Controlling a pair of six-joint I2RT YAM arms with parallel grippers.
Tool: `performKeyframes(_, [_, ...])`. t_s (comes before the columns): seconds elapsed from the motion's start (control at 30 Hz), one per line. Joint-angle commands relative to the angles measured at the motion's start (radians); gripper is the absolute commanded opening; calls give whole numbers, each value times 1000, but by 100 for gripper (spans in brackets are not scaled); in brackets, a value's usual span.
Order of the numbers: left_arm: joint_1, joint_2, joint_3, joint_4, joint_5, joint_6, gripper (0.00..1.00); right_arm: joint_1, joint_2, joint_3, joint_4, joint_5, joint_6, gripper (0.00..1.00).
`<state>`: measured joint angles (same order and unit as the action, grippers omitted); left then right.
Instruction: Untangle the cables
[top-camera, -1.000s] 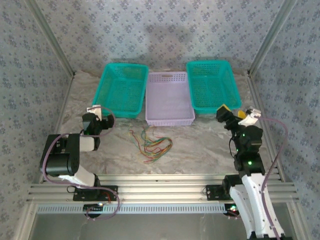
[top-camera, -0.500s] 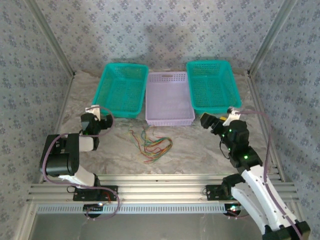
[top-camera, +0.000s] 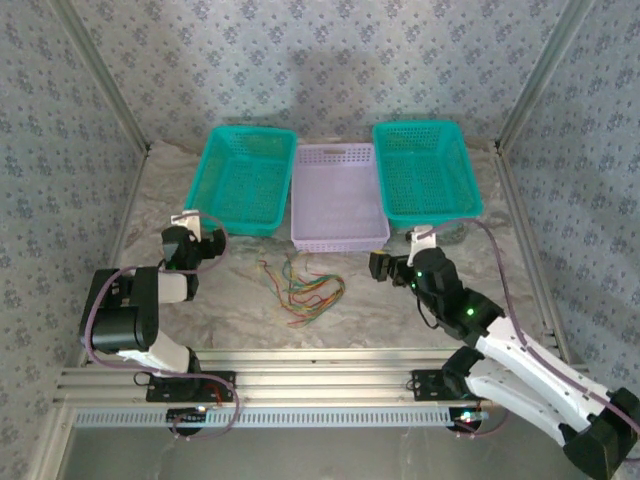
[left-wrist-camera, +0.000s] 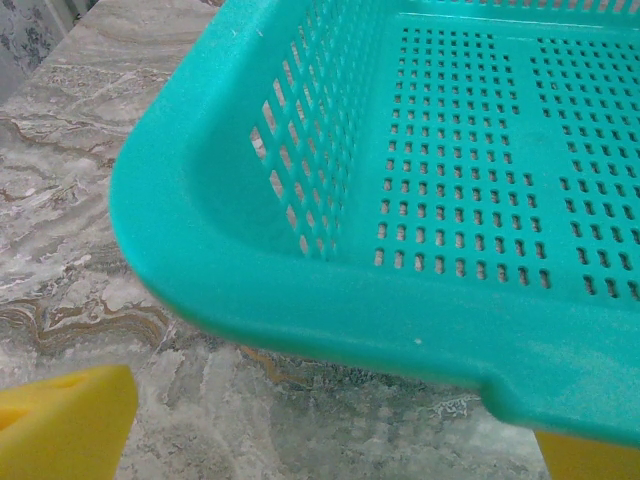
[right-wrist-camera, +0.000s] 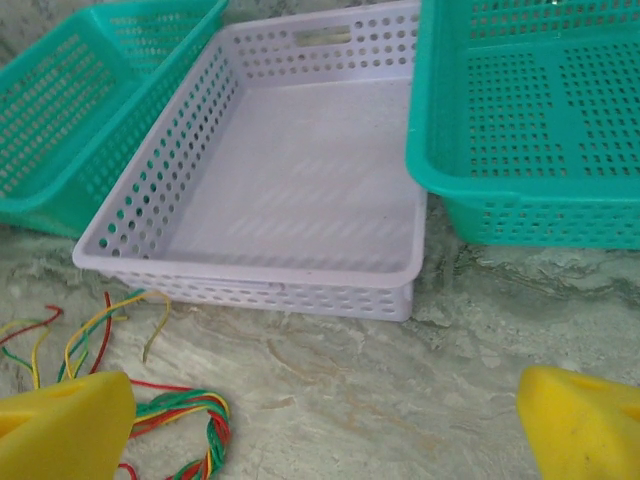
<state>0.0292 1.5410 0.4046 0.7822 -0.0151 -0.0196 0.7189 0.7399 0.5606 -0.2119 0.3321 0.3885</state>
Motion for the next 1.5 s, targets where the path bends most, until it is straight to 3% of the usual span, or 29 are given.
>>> performKeyframes(0.0, [5,-27,19,-2,-34,-29,100,43,33,39,2,73,-43,100])
performKeyframes(0.37, [-52,-338,58,-381,-248,-160,100,100,166,107,-23,23,-74,100])
performKeyframes(0.5, [-71,-466,98,-609,-352,-311,100,100,182,112,-10,-33,-71,100])
performKeyframes(0.73, [-71,-675,169,-941,-236,-678,100,100,245,155,-15,-141,-39,100])
performKeyframes(0.8, [-61,-727,181,-1001,-165,-685,100,101,263,166,-21,-168,-20,100])
performKeyframes(0.9, [-57,-808,161,-1055,-127,-819,100,101,284,162,3,-218,6,100])
performKeyframes(0.97, [-55,-850,141,-1023,-31,-835,100,100,308,162,14,-251,21,100])
performKeyframes(1.07, [-60,-862,160,-1091,3,-882,100,101,350,165,25,-299,45,100])
performKeyframes(1.2, [-74,-796,223,-1173,116,-811,100,102,389,152,53,-355,68,100])
performKeyframes(1.47, [-150,-808,220,-1310,42,-745,100,100,464,164,69,-358,61,100])
